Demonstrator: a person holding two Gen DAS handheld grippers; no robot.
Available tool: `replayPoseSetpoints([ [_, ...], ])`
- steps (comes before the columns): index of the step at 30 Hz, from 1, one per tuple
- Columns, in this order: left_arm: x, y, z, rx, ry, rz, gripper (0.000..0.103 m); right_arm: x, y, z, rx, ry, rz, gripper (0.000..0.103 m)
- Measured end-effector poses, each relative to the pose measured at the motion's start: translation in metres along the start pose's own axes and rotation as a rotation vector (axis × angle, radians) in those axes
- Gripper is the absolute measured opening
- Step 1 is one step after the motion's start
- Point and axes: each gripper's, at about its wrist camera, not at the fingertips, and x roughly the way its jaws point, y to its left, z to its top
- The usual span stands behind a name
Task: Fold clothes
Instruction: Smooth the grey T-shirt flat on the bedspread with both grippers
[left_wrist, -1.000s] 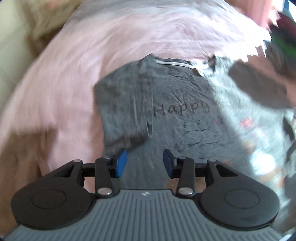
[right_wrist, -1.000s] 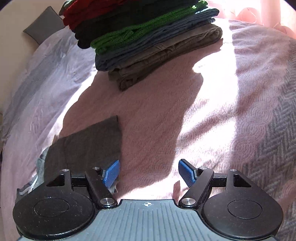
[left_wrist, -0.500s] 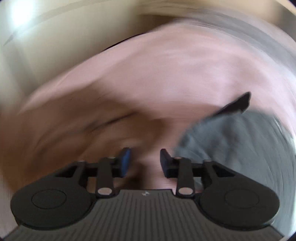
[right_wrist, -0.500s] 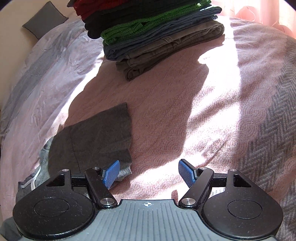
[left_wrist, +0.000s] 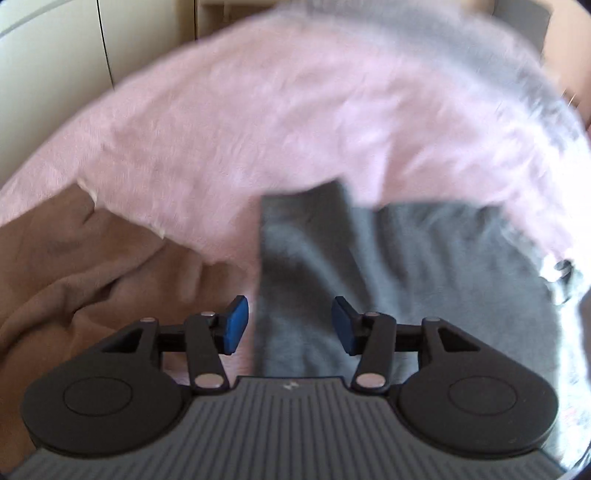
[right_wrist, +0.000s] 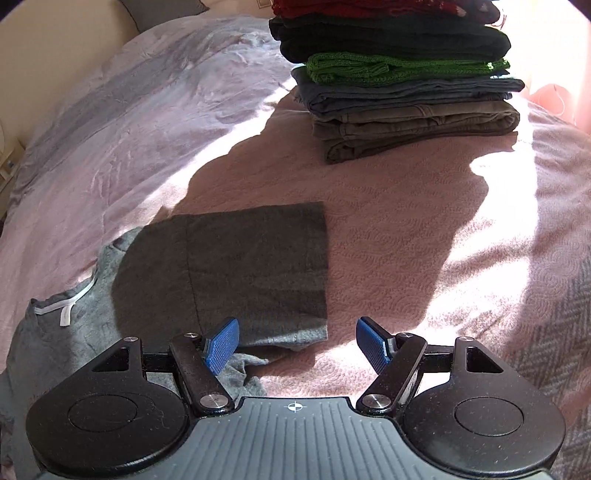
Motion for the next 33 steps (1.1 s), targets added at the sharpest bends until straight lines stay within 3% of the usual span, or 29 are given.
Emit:
replayPoseSetpoints([
  [2, 0.004, 0.005, 0.001, -0.024, 0.046, 0.017, 0.044, -0.002, -0.001, -0.006, 0.009, 0.010, -0.012, 0.073],
  [5, -0.007, 0.018, -0.015, -0.142, 0.068, -0.027, 0.042, -0.005, -0.002, -0.017, 0.028, 0.028, -0.026, 0.073],
  [6, -0.008, 0.024, -0.019, -0.191, 0.071, -0.043, 0.037, -0.006, -0.001, -0.020, 0.033, 0.033, -0.028, 0.073],
  [8, -0.004, 0.037, -0.024, -0.298, 0.070, -0.076, 0.001, -0.007, 0.003, -0.027, 0.038, 0.042, -0.029, 0.073],
  [12, -0.025, 0.038, -0.040, -0.364, -0.009, -0.087, 0.000, -0.011, 0.013, -0.033, 0.028, 0.042, -0.024, 0.073],
  [14, -0.037, 0.026, -0.051, -0.260, -0.048, -0.021, 0.000, -0.013, 0.018, -0.034, 0.018, 0.040, -0.024, 0.073],
  [18, -0.037, 0.000, -0.068, 0.003, -0.034, 0.114, 0.000, -0.014, 0.027, -0.035, -0.007, 0.055, -0.035, 0.073],
  [20, -0.041, -0.002, -0.062, 0.026, -0.070, 0.153, 0.006, -0.016, 0.031, -0.032, -0.038, 0.053, -0.033, 0.073],
  [22, -0.054, -0.009, -0.051, 0.073, -0.173, 0.199, 0.006, -0.019, 0.036, -0.029, -0.084, 0.023, -0.034, 0.073],
  [23, -0.061, -0.015, -0.046, 0.100, -0.235, 0.202, 0.016, -0.019, 0.039, -0.027, -0.106, 0.009, -0.033, 0.073],
  [25, -0.063, -0.025, -0.036, 0.156, -0.286, 0.102, 0.020, -0.014, 0.044, -0.023, -0.161, -0.026, -0.017, 0.073],
  [28, -0.036, -0.040, -0.022, 0.228, -0.218, -0.061, 0.021, 0.008, 0.056, -0.017, -0.278, -0.076, 0.011, 0.073],
  [30, -0.010, -0.045, -0.017, 0.272, -0.188, -0.104, 0.022, 0.032, 0.059, -0.012, -0.338, -0.025, 0.067, 0.073],
  [31, 0.003, -0.044, -0.014, 0.291, -0.175, -0.092, 0.023, 0.045, 0.057, -0.010, -0.365, 0.002, 0.070, 0.073],
  [33, 0.028, -0.032, -0.004, 0.309, -0.160, -0.003, 0.023, 0.064, 0.048, -0.005, -0.419, 0.009, -0.088, 0.073],
])
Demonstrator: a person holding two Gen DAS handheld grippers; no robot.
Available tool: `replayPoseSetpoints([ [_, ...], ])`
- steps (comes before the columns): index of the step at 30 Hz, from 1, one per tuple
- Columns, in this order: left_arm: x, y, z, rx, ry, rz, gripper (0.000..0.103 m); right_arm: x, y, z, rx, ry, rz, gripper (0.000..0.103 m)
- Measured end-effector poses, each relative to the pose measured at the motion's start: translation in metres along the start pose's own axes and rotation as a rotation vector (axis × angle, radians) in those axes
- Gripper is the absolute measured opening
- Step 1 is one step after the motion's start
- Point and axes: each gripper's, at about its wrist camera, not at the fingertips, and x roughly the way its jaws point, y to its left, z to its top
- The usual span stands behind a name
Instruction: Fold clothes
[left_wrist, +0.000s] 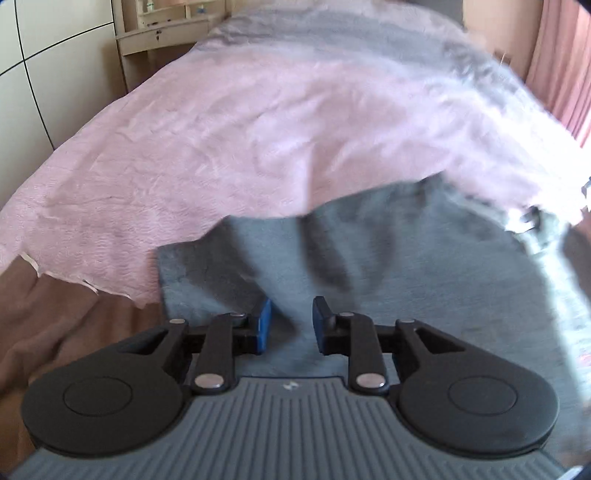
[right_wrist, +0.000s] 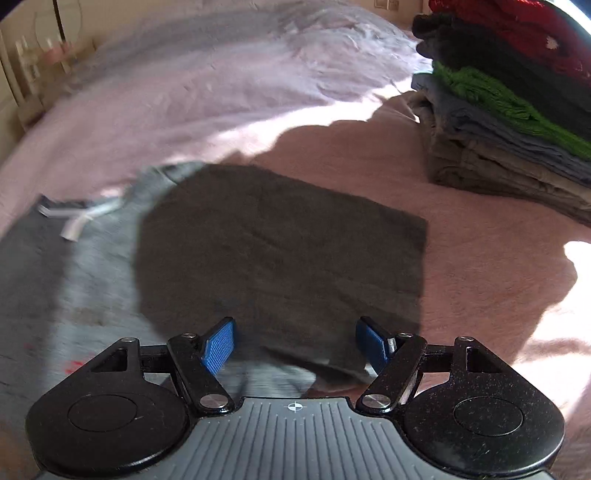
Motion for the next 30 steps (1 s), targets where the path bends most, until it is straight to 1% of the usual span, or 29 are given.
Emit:
replayPoseSetpoints([
  [1, 0.007, 0.012, 0.003, -0.018, 0.007, 0.047, 0.024, 0.007, -0.006, 0.001, -0.017, 0.014, -0.073, 0.073],
  [2, 0.003, 0.023, 0.006, -0.049, -0.001, 0.067, 0.024, 0.003, -0.016, 0.002, 0.012, 0.006, -0.119, 0.073],
  [4, -0.017, 0.040, 0.012, -0.109, -0.041, 0.086, 0.022, -0.022, -0.037, -0.001, 0.106, -0.029, -0.118, 0.073],
  [5, -0.029, 0.042, 0.011, -0.108, -0.048, 0.081, 0.022, -0.034, -0.046, -0.002, 0.143, -0.043, -0.110, 0.073],
  [6, -0.043, 0.040, 0.008, -0.082, -0.045, 0.066, 0.022, -0.047, -0.044, -0.007, 0.133, -0.042, -0.075, 0.073],
  [7, -0.058, 0.033, 0.001, -0.061, -0.035, 0.026, 0.022, -0.060, -0.036, -0.013, 0.105, -0.035, -0.044, 0.073],
  [8, -0.073, 0.024, -0.008, -0.044, -0.020, -0.034, 0.022, -0.072, -0.026, -0.019, 0.066, -0.029, -0.001, 0.073],
  [10, -0.099, 0.001, -0.034, -0.009, 0.024, -0.158, 0.022, -0.090, -0.001, -0.039, -0.002, -0.003, 0.106, 0.073],
  [11, -0.112, -0.012, -0.049, 0.008, 0.045, -0.207, 0.022, -0.096, 0.012, -0.050, -0.032, 0.015, 0.156, 0.073],
  [12, -0.124, -0.023, -0.067, 0.010, 0.068, -0.234, 0.022, -0.101, 0.026, -0.064, -0.063, 0.041, 0.189, 0.073],
  [13, -0.135, -0.032, -0.085, 0.004, 0.093, -0.253, 0.022, -0.106, 0.037, -0.081, -0.093, 0.068, 0.190, 0.073],
  [14, -0.146, -0.037, -0.105, -0.005, 0.123, -0.255, 0.022, -0.111, 0.046, -0.098, -0.120, 0.095, 0.189, 0.073],
  [17, -0.179, -0.045, -0.167, -0.029, 0.212, -0.212, 0.022, -0.131, 0.045, -0.156, -0.166, 0.168, 0.161, 0.073],
  [19, -0.208, -0.042, -0.204, -0.032, 0.252, -0.170, 0.022, -0.156, 0.030, -0.193, -0.143, 0.189, 0.161, 0.073],
  [22, -0.250, -0.036, -0.244, -0.041, 0.320, -0.117, 0.023, -0.198, 0.008, -0.236, -0.143, 0.205, 0.164, 0.073],
  [24, -0.274, -0.033, -0.260, -0.042, 0.373, -0.068, 0.023, -0.221, -0.003, -0.255, -0.155, 0.224, 0.175, 0.073],
  [26, -0.294, -0.033, -0.267, -0.052, 0.417, -0.030, 0.023, -0.241, -0.011, -0.263, -0.168, 0.263, 0.161, 0.073],
  [28, -0.316, -0.035, -0.265, -0.082, 0.434, -0.022, 0.023, -0.255, -0.018, -0.263, -0.162, 0.296, 0.134, 0.073],
  [29, -0.328, -0.037, -0.260, -0.095, 0.419, -0.028, 0.024, -0.266, -0.021, -0.260, -0.155, 0.296, 0.131, 0.073],
  [30, -0.340, -0.040, -0.252, -0.107, 0.387, -0.042, 0.025, -0.276, -0.024, -0.256, -0.149, 0.293, 0.129, 0.073],
])
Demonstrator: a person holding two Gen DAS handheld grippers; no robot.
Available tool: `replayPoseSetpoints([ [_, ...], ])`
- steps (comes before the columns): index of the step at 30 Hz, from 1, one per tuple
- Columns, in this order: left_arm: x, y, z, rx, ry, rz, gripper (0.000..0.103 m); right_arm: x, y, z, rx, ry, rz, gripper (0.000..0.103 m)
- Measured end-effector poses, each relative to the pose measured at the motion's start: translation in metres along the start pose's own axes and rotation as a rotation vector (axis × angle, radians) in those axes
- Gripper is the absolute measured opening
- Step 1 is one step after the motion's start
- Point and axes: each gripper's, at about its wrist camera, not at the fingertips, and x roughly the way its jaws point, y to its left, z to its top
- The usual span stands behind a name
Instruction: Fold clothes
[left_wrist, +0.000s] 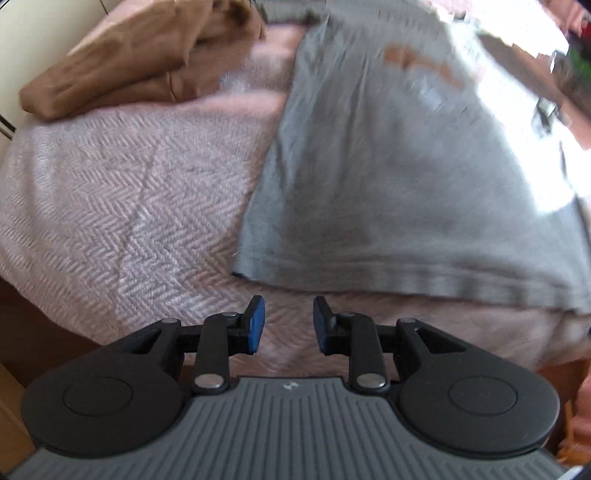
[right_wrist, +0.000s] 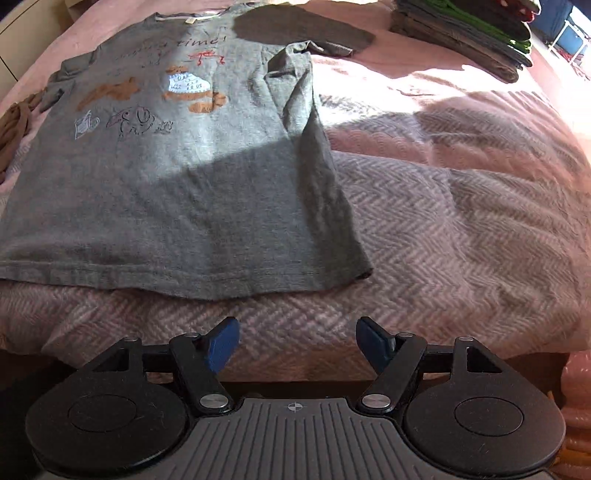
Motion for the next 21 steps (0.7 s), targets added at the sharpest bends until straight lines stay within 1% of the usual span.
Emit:
replayPoseSetpoints([
  [1, -0.014, -0.004, 0.002, -0.008, -0.031, -0.017, 0.029, -0.012, 0.000, 0.004, 0.001, -0.015, 0.002, 0.073],
  [2, -0.029, -0.008, 0.005, -0.011, -0.065, -0.030, 0.035, -0.028, 0.000, 0.010, 0.002, -0.050, 0.006, 0.073],
  [5, -0.077, -0.023, 0.017, -0.002, -0.169, -0.053, 0.046, -0.072, 0.008, 0.033, 0.006, -0.154, 0.047, 0.074],
  [7, -0.106, -0.035, 0.022, 0.016, -0.228, -0.044, 0.051, -0.098, 0.015, 0.044, 0.003, -0.206, 0.078, 0.085],
  [8, -0.118, -0.039, 0.023, 0.022, -0.254, -0.041, 0.055, -0.113, 0.019, 0.049, -0.007, -0.241, 0.090, 0.098],
  [9, -0.129, -0.044, 0.023, 0.031, -0.273, -0.037, 0.057, -0.125, 0.023, 0.050, -0.026, -0.275, 0.090, 0.100],
  [11, -0.149, -0.053, 0.020, 0.055, -0.304, -0.027, 0.066, -0.146, 0.032, 0.051, -0.061, -0.319, 0.077, 0.100],
  [12, -0.156, -0.058, 0.019, 0.069, -0.314, -0.021, 0.066, -0.154, 0.036, 0.050, -0.075, -0.331, 0.065, 0.101],
  [15, -0.168, -0.066, 0.013, 0.099, -0.316, -0.008, 0.066, -0.164, 0.043, 0.043, -0.081, -0.329, 0.048, 0.101],
  [21, -0.178, -0.078, -0.001, 0.145, -0.309, 0.021, 0.066, -0.156, 0.041, 0.021, -0.018, -0.241, 0.094, 0.101],
])
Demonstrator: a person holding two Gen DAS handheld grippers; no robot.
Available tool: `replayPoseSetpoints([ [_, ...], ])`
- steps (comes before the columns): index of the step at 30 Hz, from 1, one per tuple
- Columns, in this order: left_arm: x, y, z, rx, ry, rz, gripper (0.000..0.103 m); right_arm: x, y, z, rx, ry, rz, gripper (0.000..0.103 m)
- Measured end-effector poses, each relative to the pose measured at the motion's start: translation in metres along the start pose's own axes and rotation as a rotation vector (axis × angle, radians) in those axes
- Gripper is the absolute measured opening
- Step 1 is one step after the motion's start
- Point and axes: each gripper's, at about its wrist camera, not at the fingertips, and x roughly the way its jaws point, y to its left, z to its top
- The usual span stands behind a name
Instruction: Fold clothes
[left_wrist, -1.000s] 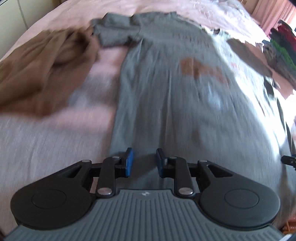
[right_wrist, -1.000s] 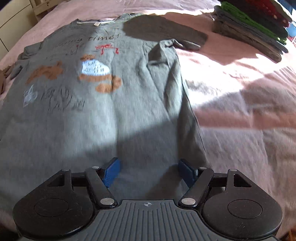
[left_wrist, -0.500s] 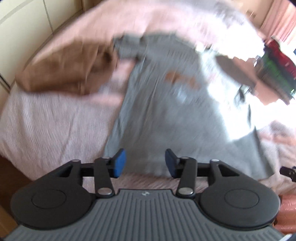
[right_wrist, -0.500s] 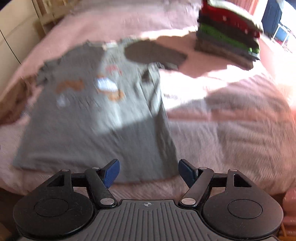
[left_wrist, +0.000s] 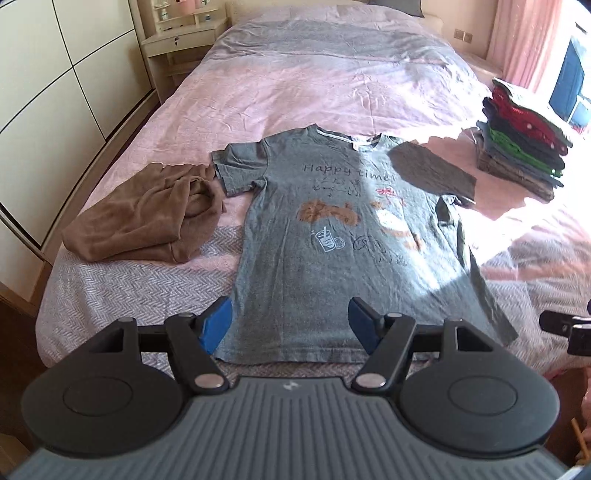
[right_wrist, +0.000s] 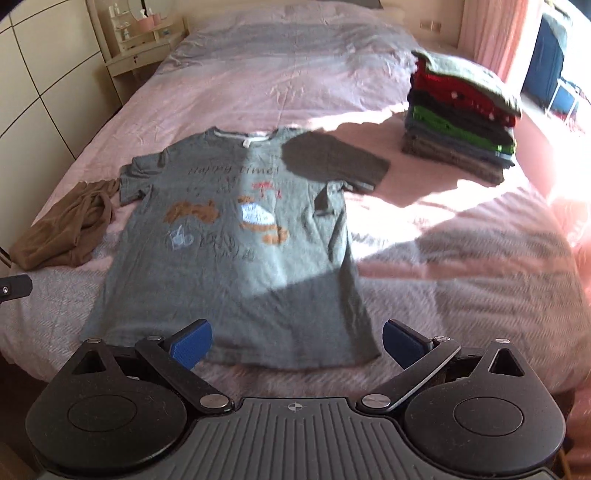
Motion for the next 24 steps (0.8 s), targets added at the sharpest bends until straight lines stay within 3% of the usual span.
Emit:
replayPoseSetpoints([
  [24, -0.013, -0.011, -0.032, 0.035, 0.041, -0.013, 0.069, -0.010, 0.023, -0.029, -0.056, 0.065, -0.007, 0.101],
])
